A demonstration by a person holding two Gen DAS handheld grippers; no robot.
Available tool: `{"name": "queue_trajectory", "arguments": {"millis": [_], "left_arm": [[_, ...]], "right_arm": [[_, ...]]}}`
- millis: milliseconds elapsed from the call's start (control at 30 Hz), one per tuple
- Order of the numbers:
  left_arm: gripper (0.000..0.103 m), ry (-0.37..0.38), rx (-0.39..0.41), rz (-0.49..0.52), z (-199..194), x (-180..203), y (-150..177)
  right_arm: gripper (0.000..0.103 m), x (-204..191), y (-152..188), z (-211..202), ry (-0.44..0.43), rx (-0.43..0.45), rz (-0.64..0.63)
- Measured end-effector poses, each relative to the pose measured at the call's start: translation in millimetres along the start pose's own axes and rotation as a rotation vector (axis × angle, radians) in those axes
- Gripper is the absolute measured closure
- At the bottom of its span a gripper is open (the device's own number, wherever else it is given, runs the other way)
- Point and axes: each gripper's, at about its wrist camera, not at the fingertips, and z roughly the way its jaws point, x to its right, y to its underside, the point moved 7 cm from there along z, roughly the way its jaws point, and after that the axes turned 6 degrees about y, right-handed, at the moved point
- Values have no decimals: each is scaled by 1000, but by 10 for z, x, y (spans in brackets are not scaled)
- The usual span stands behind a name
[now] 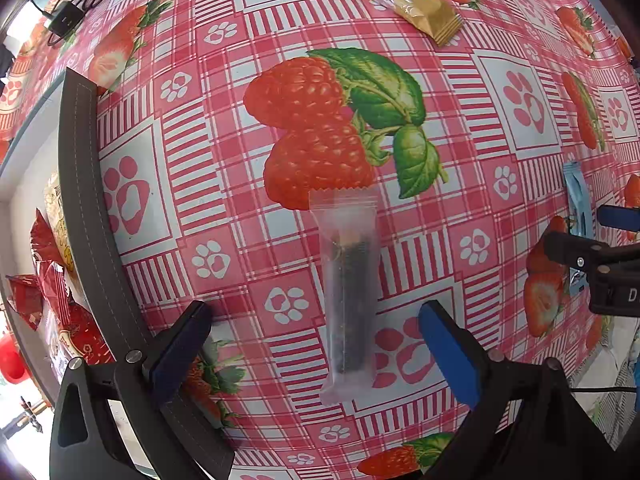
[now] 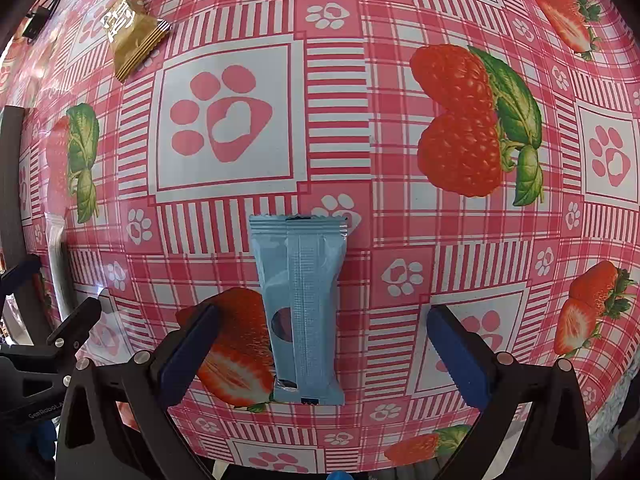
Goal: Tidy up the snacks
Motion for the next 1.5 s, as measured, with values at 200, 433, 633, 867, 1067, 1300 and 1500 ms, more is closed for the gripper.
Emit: {"name": "queue_trajectory", "arguments": {"millis": [200,433,633,867,1067,1300,1500], "left_arm": [[0,0,2,1,-1,-2,0],[0,-2,-13,-5,16,5,-27],[0,-6,-31,-16,35,38,-86],[6,-12,-51,-19,22,146,-142],[39,-3,-28,47,-80,360,-174],[85,85,-12,35,-206,482,-228],[85,135,46,-15,-427,403,-190]], "right_arm": [[0,-3,13,1,0,-1,2],[0,-6,23,0,0,6,3],[0,-8,18,6,1,-6,1],[3,-37,49,10,10,-42,-13],[39,-181,122,-144,20,6,-75],[78,-245,177,-243,-38,30,-66],[78,-320,185,-421,-121,55,-61]]}}
